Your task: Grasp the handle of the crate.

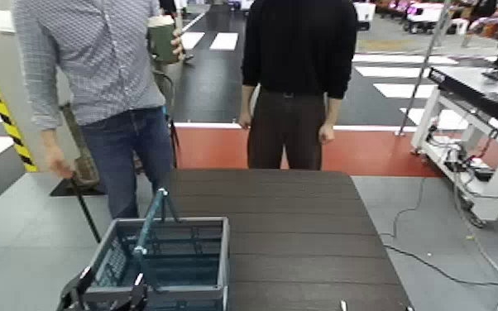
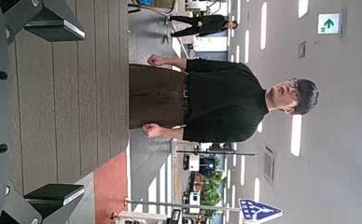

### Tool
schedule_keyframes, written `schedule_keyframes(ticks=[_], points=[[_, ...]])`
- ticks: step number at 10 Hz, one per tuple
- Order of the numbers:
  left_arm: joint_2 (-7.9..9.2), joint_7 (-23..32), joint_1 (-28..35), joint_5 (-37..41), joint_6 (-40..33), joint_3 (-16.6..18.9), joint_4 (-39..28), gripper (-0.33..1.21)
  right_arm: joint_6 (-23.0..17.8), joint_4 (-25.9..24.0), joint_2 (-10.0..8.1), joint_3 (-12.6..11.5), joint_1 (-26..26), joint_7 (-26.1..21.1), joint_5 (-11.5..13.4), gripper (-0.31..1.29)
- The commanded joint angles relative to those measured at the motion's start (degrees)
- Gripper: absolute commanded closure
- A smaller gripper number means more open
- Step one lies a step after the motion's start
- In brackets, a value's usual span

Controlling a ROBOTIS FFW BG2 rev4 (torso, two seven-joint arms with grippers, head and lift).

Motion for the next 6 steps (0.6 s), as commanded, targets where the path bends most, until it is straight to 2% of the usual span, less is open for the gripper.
schedule_keyframes(ticks=[1, 3, 5, 6], points=[[0.0, -0.27, -0.16, 0.86, 0.05, 0.04, 0.15, 0.25, -0.14, 0.2, 0.05, 0.1, -0.02, 0.02, 0.0, 0.15], [0.0, -0.44, -0.33, 1.56, 0.13, 0.22, 0.15, 0.25, -0.05, 0.38, -0.04, 0.19, -0.2, 0.11, -0.52, 0.15], [0.35, -2.2, -1.74, 5.6, 4.26, 1.27, 0.15, 0.25, -0.05, 0.82, -0.04, 0.37, -0.55, 0.28, -1.05, 0.15], [1.05, -3.96, -3.32, 8.06, 6.73, 1.8, 0.15, 0.25, -0.14, 0.91, 0.05, 0.37, -0.63, 0.46, -1.14, 0.15]])
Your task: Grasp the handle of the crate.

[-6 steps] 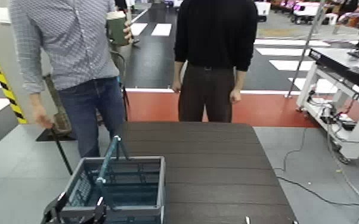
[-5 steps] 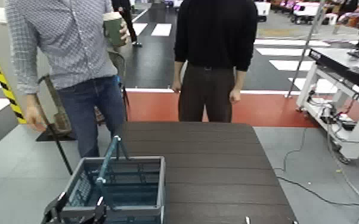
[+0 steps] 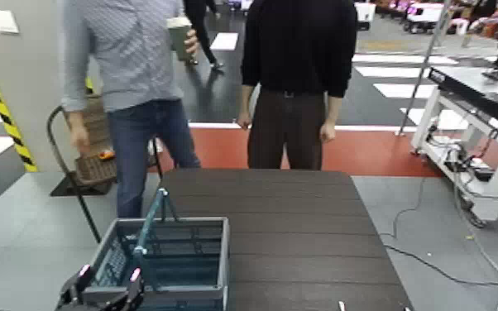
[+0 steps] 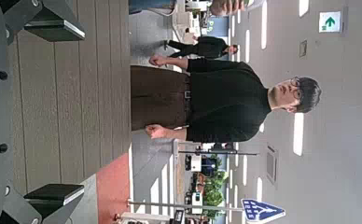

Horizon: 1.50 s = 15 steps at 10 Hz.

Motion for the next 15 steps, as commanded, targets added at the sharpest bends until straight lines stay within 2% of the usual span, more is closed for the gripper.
schedule_keyframes(ticks=[1, 2, 4, 7, 9, 10, 11, 13, 15], points=[[1.49, -3.29, -3.67, 6.62, 6.64, 1.38, -0.01, 0.25, -0.17, 0.35, 0.14, 0.04, -0.23, 0.28, -0.39, 0.15], [2.29, -4.08, -4.99, 9.53, 9.63, 2.26, -0.1, 0.25, -0.26, 0.53, 0.23, -0.05, -0.32, 0.28, -0.48, 0.15], [5.19, -5.84, -7.8, 15.5, 16.48, 3.85, -0.18, 0.25, -0.34, 0.7, 0.41, -0.05, -0.41, 0.54, -0.66, 0.15], [11.6, -9.62, -15.36, 29.83, 29.84, 6.66, 3.24, 0.25, -0.43, 0.97, 0.41, 0.04, -0.67, 0.72, -0.75, 0.15], [15.56, -11.02, -20.28, 41.17, 38.37, 7.1, 7.29, 0.25, -0.43, 1.23, 0.41, 0.04, -0.85, 0.8, -0.92, 0.15], [17.67, -12.6, -23.44, 44.24, 44.7, 7.54, 9.84, 0.25, -0.52, 1.32, 0.41, 0.13, -0.93, 1.16, -1.01, 0.15], [19.34, -16.82, -27.4, 45.21, 51.82, 7.54, 14.32, 0.25, -0.52, 1.49, 0.41, 0.22, -1.11, 1.24, -1.1, 0.15], [20.83, -21.83, -34.08, 46.44, 60.52, 4.55, 22.4, 0.25, -0.69, 1.76, 0.41, 0.22, -1.46, 1.51, -1.45, 0.15], [22.15, -25.96, -40.76, 46.44, 64.65, -0.28, 29.79, 0.25, -0.78, 2.11, 0.41, 0.22, -1.72, 1.95, -1.71, 0.15]])
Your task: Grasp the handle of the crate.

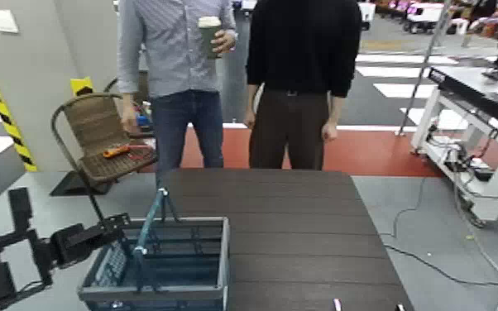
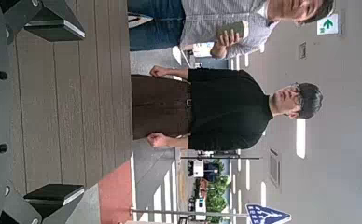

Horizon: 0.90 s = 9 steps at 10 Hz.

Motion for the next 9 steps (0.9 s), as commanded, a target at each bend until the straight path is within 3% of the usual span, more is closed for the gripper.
schedule_keyframes(ticks=[1, 6, 9], points=[[1.35, -2.57, -8.4, 0.04, 3.78, -6.43, 8.57, 0.25, -0.23, 0.43, 0.0, 0.09, -0.37, 0.28, -0.39, 0.15], [3.02, -12.15, -20.97, 0.04, 5.45, -20.05, 23.96, 0.25, -1.02, 1.4, -0.26, 0.52, -1.34, 0.98, -1.09, 0.15], [3.46, -13.64, -24.58, 0.04, 7.56, -24.01, 25.45, 0.25, -1.29, 1.92, -0.26, 0.79, -1.77, 1.25, -1.36, 0.15]])
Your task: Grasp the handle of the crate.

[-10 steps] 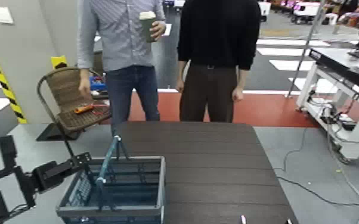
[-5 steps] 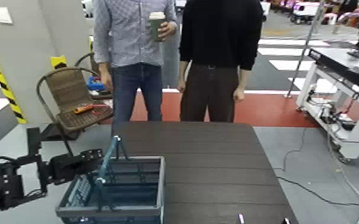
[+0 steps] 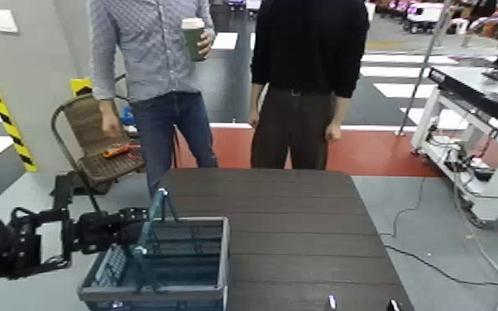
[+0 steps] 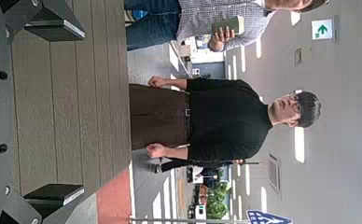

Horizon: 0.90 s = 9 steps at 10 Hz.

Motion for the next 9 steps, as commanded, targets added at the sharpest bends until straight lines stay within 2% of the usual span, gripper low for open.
schedule_keyframes(ticks=[1, 3, 4, 6, 8, 9], points=[[0.02, -0.85, -2.37, 0.0, 1.1, -2.91, 0.43, 0.25, -0.17, 0.37, -0.09, 0.15, -0.33, 0.19, -0.19, 0.15], [0.02, -1.2, -3.42, 0.44, 1.27, -4.58, 0.61, 0.27, -0.43, 0.46, -0.09, 0.23, -0.42, 0.19, -0.28, 0.15], [0.1, -1.29, -3.95, 0.97, 1.27, -5.19, 0.61, 0.36, -0.43, 0.54, -0.09, 0.23, -0.5, 0.19, -0.37, 0.15], [0.19, -1.47, -4.39, 1.32, 1.27, -6.16, 0.69, 0.59, -0.61, 0.72, -0.09, 0.32, -0.68, 0.19, -0.46, 0.15], [0.28, -1.55, -4.48, 1.41, 1.27, -6.25, 0.69, 1.01, -0.69, 0.81, -0.09, 0.32, -0.68, 0.28, -0.55, 0.15], [0.37, -1.64, -4.56, 1.41, 1.54, -6.33, 0.69, 1.04, -0.96, 0.81, -0.09, 0.32, -0.68, 0.28, -0.55, 0.15]])
